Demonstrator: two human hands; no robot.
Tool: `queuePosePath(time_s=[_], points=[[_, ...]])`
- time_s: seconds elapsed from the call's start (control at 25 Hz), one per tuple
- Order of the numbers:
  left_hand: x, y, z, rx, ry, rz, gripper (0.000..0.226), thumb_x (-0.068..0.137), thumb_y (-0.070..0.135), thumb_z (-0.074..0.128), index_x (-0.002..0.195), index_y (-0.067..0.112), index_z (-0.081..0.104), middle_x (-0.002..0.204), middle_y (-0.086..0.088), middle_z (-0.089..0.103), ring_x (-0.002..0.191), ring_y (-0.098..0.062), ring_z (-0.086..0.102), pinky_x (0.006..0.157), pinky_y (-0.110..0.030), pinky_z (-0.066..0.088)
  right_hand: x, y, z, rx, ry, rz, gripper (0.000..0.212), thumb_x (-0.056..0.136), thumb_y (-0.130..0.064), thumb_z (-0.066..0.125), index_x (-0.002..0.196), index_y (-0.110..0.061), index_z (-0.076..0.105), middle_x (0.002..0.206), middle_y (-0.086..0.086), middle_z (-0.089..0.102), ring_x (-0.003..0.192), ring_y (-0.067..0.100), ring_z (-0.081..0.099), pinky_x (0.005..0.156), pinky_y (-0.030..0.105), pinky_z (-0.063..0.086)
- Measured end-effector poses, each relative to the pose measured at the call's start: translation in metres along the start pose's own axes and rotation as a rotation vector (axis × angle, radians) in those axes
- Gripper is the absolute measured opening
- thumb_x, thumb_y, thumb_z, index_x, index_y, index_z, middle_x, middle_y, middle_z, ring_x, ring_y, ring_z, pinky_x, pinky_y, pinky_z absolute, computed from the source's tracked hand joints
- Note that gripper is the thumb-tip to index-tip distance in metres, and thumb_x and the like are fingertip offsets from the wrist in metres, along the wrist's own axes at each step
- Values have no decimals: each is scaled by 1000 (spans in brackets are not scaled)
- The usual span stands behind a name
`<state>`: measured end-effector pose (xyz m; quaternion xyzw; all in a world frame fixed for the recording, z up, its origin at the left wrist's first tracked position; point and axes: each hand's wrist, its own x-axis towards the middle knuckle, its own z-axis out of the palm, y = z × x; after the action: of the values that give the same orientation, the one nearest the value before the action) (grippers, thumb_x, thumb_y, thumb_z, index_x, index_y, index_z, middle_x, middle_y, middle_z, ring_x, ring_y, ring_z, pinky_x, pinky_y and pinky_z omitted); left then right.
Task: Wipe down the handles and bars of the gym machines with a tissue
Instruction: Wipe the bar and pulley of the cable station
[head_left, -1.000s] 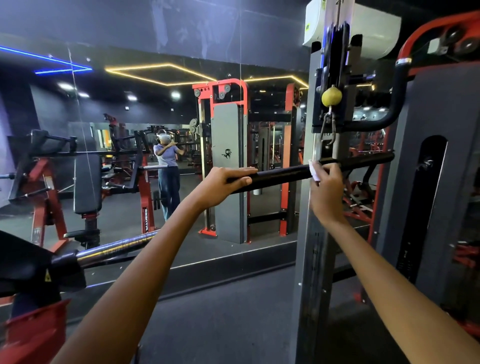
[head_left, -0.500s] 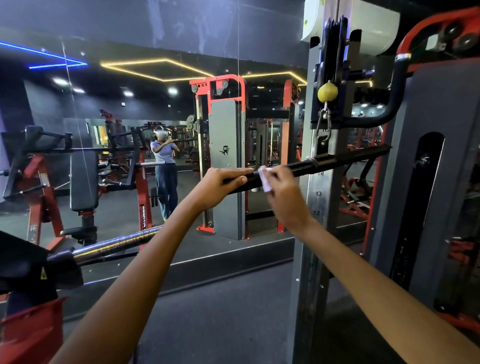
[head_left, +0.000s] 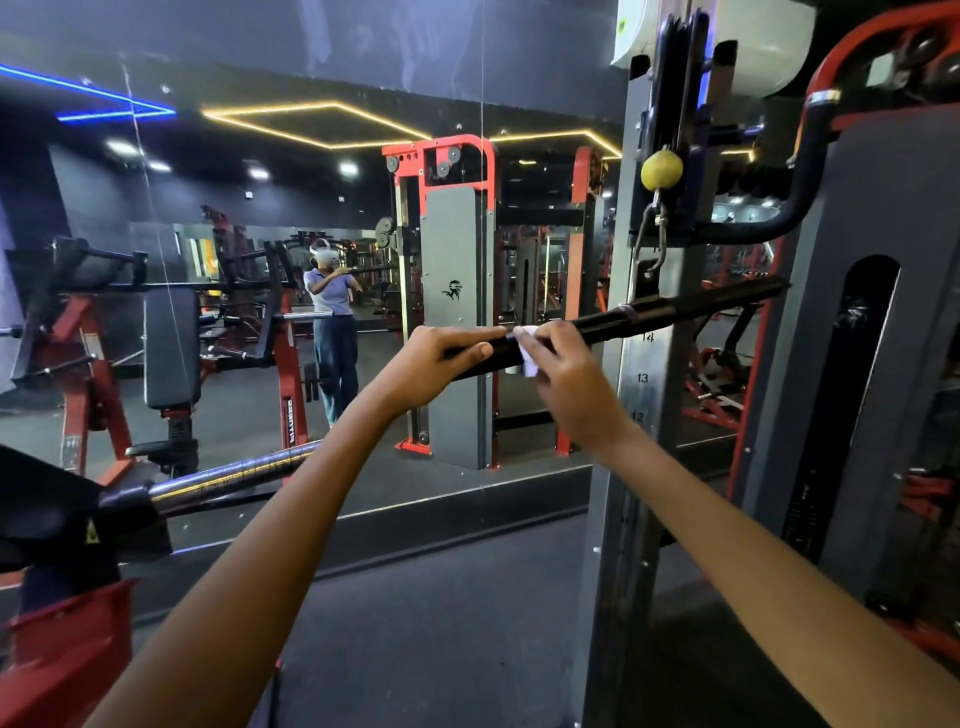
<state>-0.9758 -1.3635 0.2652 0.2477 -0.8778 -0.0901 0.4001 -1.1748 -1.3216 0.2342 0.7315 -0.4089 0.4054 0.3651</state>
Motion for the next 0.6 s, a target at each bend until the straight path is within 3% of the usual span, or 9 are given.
queuePosePath(time_s=[0.04,0.08,0.2,0.28,0.4,0.44,0.48,0.52,0.6], points=[[-1,0,-1,-4,-1,-7,35,98,20,53,132,19,57,125,-6,64,112,-17,62,97,-22,46,-2,19,-5,-45,4,-2,31,91,-5,46,116,7,59,97,18,59,88,26,59,86,33,55],[-2,0,-1,-8,-1,-13,35,98,20,53,132,19,57,125,-5,64,112,-17,62,96,-21,46,-5,37,-10,-66,32,116,29,92,-5,48,116,6,59,97,18,58,89,26,58,85,30,53],[-2,0,2,-3,8,-9,35,98,21,52,132,17,57,127,-5,63,109,-24,63,97,-27,48,1,52,-18,-27,85,642,30,93,-2,51,121,4,57,104,14,54,101,24,51,96,20,39],[-2,2,5,9,6,-4,35,99,21,52,133,18,57,127,-6,63,105,-27,65,96,-33,50,18,14,-10,-13,-15,542,25,92,-2,51,115,4,60,105,12,54,102,22,49,98,27,43],[-3,4,2,-16,10,-7,34,99,17,51,132,15,57,125,-6,64,112,-16,62,95,-14,45,11,-27,-4,126,-23,125,31,88,0,57,118,5,59,103,16,57,98,23,54,94,29,46],[-3,2,0,-22,9,-19,33,99,17,50,132,15,57,125,-6,64,112,-15,61,94,-12,44,0,-25,-3,153,28,103,33,87,-1,57,120,5,58,102,15,57,95,22,55,90,28,49],[-4,0,-1,-24,12,-31,33,100,19,49,132,16,57,124,-7,65,109,-18,62,93,-16,46,-12,-17,-2,176,115,210,35,87,-2,56,122,3,57,103,13,57,92,20,55,84,25,51],[-3,-2,-2,-23,15,-37,33,100,22,48,132,18,58,122,-8,66,106,-24,64,93,-25,49,-18,-6,0,228,251,454,36,88,-2,55,124,-1,56,105,10,56,91,17,55,80,23,52],[-3,-5,-2,-29,14,-48,34,101,29,44,131,22,58,116,-10,68,99,-34,64,91,-41,50,-9,13,-2,467,519,1115,36,89,0,53,124,-8,55,112,8,55,97,19,58,81,23,51]])
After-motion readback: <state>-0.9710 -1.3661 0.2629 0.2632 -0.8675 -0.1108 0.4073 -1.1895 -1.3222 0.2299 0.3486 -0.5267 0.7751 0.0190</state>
